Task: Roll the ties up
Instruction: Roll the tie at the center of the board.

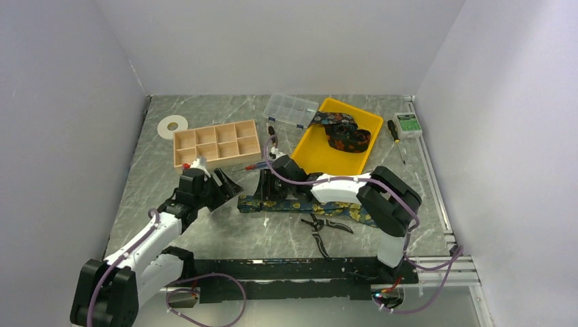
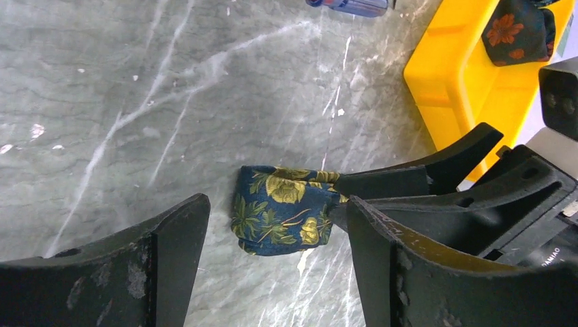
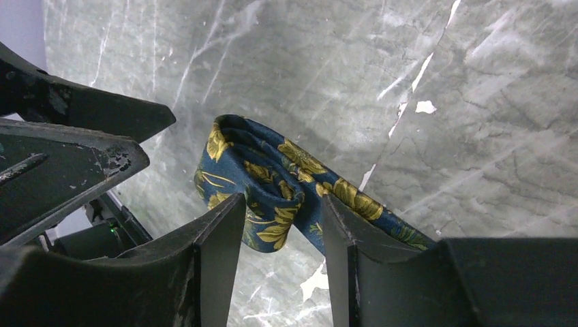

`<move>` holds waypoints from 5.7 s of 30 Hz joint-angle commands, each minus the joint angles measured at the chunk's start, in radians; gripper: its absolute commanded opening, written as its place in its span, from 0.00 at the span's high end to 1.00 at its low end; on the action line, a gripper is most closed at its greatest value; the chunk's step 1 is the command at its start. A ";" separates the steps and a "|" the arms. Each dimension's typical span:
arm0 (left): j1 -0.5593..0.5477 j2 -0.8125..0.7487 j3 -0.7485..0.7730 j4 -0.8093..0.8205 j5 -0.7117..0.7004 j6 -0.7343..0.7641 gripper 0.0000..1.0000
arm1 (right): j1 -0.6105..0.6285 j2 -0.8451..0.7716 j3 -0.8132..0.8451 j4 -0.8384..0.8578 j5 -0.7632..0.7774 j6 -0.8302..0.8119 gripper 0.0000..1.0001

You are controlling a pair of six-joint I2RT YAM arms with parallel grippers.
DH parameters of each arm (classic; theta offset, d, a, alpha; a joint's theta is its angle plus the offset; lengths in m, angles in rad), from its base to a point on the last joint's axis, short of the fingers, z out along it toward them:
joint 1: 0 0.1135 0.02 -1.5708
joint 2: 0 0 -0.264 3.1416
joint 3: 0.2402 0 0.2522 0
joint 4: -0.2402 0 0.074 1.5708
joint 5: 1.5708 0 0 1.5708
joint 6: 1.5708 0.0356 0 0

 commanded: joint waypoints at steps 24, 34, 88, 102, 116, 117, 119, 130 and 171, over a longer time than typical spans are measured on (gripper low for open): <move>0.005 0.180 -0.065 0.305 0.251 0.020 0.27 | -0.008 -0.039 -0.152 0.081 0.014 -0.026 0.60; -0.005 0.315 -0.050 0.380 0.331 0.022 0.36 | -0.013 -0.056 -0.183 0.105 0.005 -0.030 0.62; -0.235 0.299 0.384 -0.549 -0.250 0.184 0.97 | -0.055 -0.503 -0.279 -0.138 0.214 -0.172 0.37; -0.468 0.687 0.721 -0.892 -0.677 0.035 0.97 | -0.073 -0.751 -0.456 -0.206 0.274 -0.177 0.36; -0.623 0.917 0.915 -0.938 -0.705 -0.034 0.93 | -0.075 -0.855 -0.523 -0.234 0.306 -0.171 0.36; -0.632 0.921 0.915 -0.924 -0.692 -0.031 0.88 | -0.075 -0.855 -0.524 -0.232 0.306 -0.170 0.36; -0.647 0.924 0.911 -0.899 -0.663 -0.027 0.73 | -0.075 -0.852 -0.528 -0.229 0.301 -0.167 0.36; -0.673 0.860 0.872 -0.796 -0.594 -0.009 0.33 | -0.076 -0.840 -0.528 -0.220 0.286 -0.157 0.36; 0.081 -0.085 -0.016 -0.013 0.119 -0.032 0.07 | 0.089 -0.059 0.089 -0.177 0.150 -0.106 0.37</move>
